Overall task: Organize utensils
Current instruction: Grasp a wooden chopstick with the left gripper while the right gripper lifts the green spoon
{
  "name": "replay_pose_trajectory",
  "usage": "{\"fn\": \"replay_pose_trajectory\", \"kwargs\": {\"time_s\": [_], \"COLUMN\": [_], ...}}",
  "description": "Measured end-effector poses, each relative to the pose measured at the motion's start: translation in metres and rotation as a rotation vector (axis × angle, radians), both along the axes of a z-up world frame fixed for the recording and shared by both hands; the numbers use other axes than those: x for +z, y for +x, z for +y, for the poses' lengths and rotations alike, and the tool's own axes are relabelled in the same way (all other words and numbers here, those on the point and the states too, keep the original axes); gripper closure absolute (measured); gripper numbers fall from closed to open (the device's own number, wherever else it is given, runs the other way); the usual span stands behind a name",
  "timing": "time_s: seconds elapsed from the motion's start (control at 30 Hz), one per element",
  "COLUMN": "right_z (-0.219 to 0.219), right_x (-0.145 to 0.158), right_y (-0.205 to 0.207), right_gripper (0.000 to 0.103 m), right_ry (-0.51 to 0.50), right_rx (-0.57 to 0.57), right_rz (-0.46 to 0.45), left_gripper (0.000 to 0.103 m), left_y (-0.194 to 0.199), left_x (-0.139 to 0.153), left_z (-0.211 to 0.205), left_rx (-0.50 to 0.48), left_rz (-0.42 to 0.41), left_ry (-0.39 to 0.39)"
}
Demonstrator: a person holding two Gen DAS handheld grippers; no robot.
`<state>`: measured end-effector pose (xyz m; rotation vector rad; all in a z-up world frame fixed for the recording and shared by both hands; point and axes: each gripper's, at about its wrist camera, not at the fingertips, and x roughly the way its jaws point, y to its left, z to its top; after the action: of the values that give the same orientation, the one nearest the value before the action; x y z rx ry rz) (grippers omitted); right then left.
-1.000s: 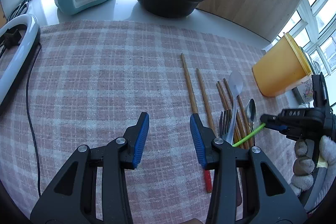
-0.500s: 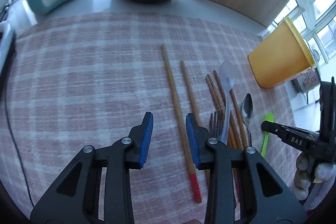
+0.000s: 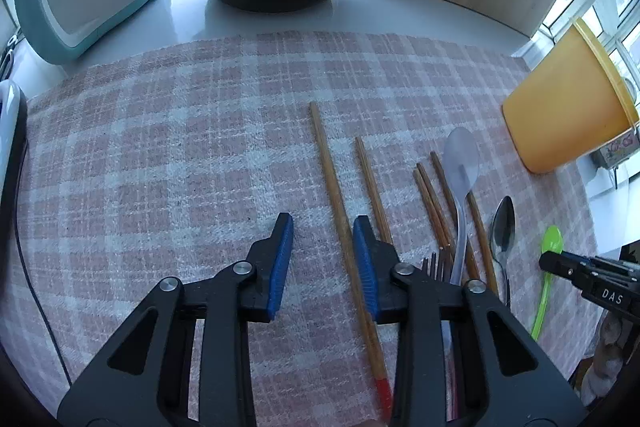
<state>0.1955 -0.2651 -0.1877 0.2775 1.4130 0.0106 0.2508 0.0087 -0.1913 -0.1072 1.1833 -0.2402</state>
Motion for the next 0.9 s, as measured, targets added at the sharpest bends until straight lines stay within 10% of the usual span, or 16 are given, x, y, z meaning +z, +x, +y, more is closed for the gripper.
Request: {"fn": "replay_pose_trajectory", "kwargs": {"time_s": [0.47, 0.6, 0.73, 0.9], "right_z": [0.026, 0.022, 0.014, 0.014], "right_x": [0.003, 0.002, 0.002, 0.002], "right_y": [0.008, 0.008, 0.006, 0.001], "right_gripper": [0.099, 0.100, 0.100, 0.100], "right_ry": [-0.083, -0.056, -0.055, -0.043], "right_rx": [0.020, 0.015, 0.035, 0.071], "right_rz": [0.005, 0.012, 0.010, -0.016], "left_gripper": [0.099, 0.072, 0.072, 0.097], "left_y": [0.003, 0.011, 0.015, 0.015], "left_x": [-0.001, -0.001, 0.000, -0.002], "left_z": [0.008, 0.003, -0.016, -0.017], "left_rx": [0.010, 0.047, 0.034, 0.032], "left_rz": [0.035, 0.099, 0.106, 0.074], "left_ry": [-0.117, -0.095, 0.024, 0.069]}}
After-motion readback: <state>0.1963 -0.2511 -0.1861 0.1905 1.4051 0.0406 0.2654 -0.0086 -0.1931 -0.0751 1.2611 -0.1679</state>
